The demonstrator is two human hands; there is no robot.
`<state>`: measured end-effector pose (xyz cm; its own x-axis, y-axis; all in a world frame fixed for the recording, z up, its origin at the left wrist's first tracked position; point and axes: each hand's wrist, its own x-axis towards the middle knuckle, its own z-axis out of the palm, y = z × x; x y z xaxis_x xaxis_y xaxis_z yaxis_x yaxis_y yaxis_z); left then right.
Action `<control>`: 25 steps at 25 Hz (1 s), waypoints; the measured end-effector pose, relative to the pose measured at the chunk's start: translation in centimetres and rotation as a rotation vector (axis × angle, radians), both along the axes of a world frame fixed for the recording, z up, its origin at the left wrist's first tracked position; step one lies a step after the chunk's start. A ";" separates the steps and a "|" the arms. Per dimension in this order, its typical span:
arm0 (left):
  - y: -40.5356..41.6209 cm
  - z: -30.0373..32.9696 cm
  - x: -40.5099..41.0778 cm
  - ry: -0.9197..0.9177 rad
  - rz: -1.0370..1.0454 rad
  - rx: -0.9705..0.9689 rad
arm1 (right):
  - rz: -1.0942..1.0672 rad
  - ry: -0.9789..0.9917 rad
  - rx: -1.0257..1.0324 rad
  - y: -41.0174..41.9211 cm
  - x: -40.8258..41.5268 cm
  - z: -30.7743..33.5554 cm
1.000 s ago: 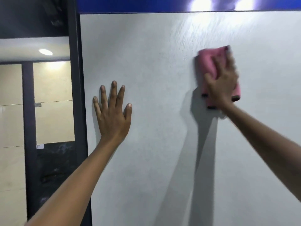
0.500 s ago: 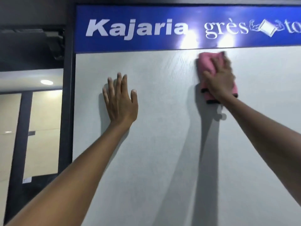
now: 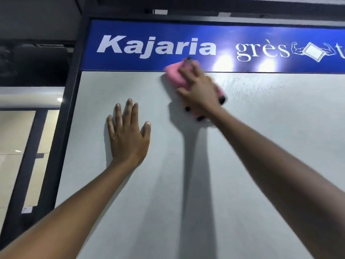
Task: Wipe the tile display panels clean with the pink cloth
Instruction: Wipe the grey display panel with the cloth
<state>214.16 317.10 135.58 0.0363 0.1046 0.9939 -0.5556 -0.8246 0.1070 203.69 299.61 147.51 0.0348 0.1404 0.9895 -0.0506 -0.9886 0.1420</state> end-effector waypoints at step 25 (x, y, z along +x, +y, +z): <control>-10.0 -15.1 -6.8 -0.015 -0.175 0.310 | 0.005 -0.156 0.198 -20.0 -9.2 -16.5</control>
<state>207.36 307.14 120.45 0.0119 -0.2087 0.9779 -0.6912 -0.7084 -0.1428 194.53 279.56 131.00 -0.1206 -0.0570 0.9911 -0.0516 -0.9966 -0.0636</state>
